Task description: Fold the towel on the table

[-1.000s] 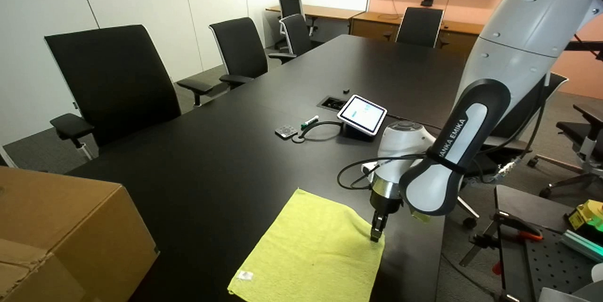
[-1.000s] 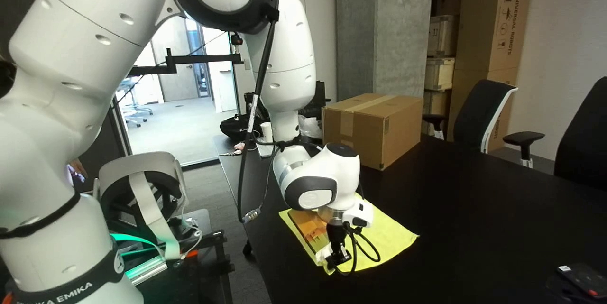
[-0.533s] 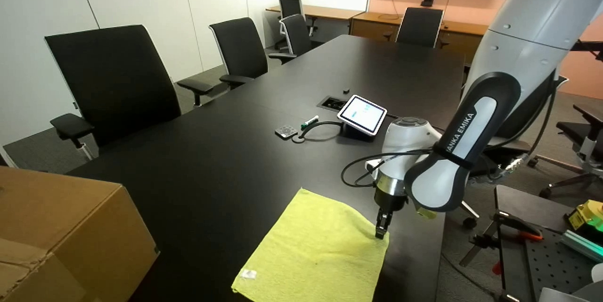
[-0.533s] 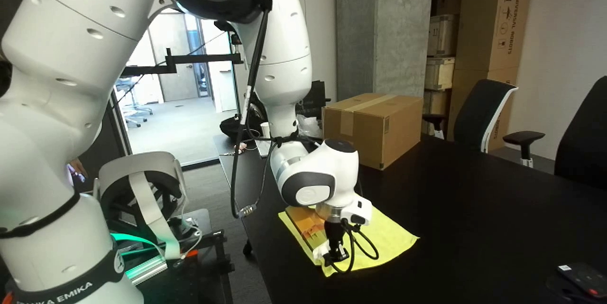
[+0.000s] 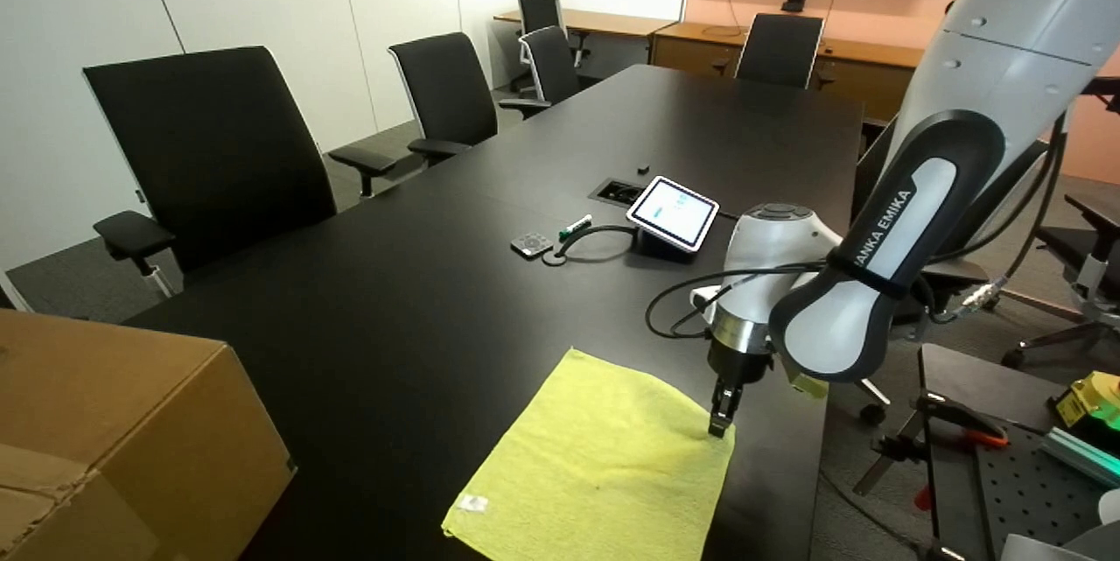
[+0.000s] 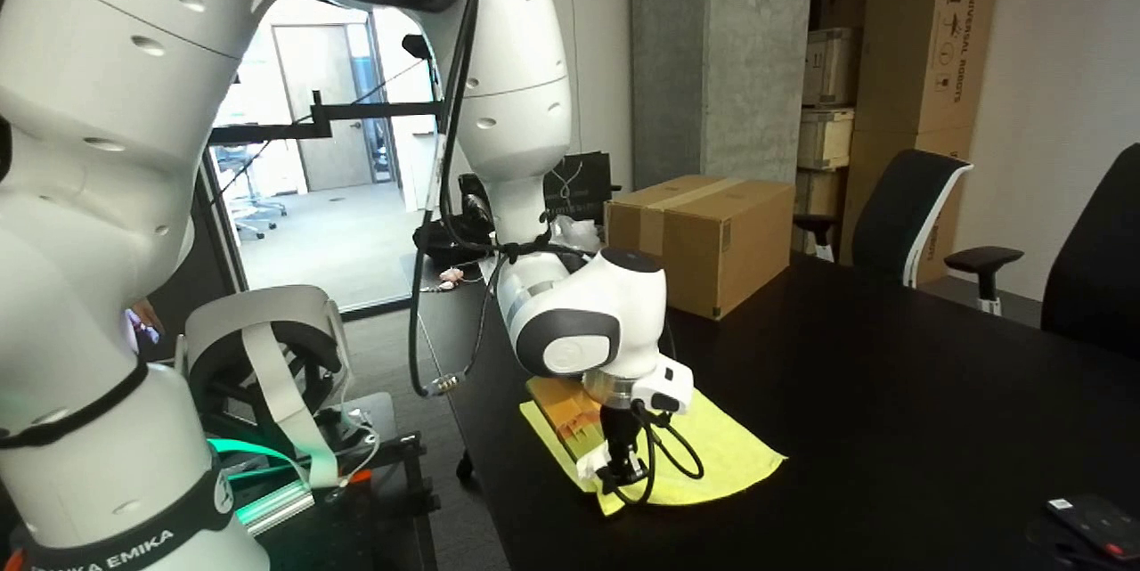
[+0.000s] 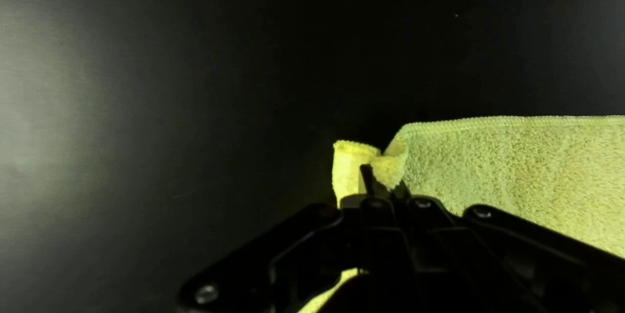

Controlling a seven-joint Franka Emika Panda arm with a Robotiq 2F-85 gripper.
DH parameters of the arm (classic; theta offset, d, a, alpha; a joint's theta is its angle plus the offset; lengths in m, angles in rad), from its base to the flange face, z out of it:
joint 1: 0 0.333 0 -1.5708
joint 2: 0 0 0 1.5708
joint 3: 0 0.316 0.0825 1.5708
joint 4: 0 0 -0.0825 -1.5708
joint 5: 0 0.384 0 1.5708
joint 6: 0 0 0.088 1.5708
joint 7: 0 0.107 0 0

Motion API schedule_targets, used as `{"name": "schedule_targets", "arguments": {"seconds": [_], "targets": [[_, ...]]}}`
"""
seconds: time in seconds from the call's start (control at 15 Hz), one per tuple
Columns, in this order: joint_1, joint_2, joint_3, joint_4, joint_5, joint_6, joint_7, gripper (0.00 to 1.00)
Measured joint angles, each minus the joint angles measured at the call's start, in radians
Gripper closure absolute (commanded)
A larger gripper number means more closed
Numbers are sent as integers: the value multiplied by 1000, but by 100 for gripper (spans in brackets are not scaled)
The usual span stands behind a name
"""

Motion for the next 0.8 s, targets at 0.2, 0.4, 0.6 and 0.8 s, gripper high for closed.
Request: {"name": "schedule_targets", "arguments": {"seconds": [0.2, 0.4, 0.6, 0.8], "targets": [[-35, -48, 34, -27, 5, 12, 0, 97], [-61, -83, 64, -29, 20, 24, 0, 98], [-66, -99, 83, -8, 39, 25, 5, 98], [-64, -98, 99, 35, 60, 25, 21, 98]]}}
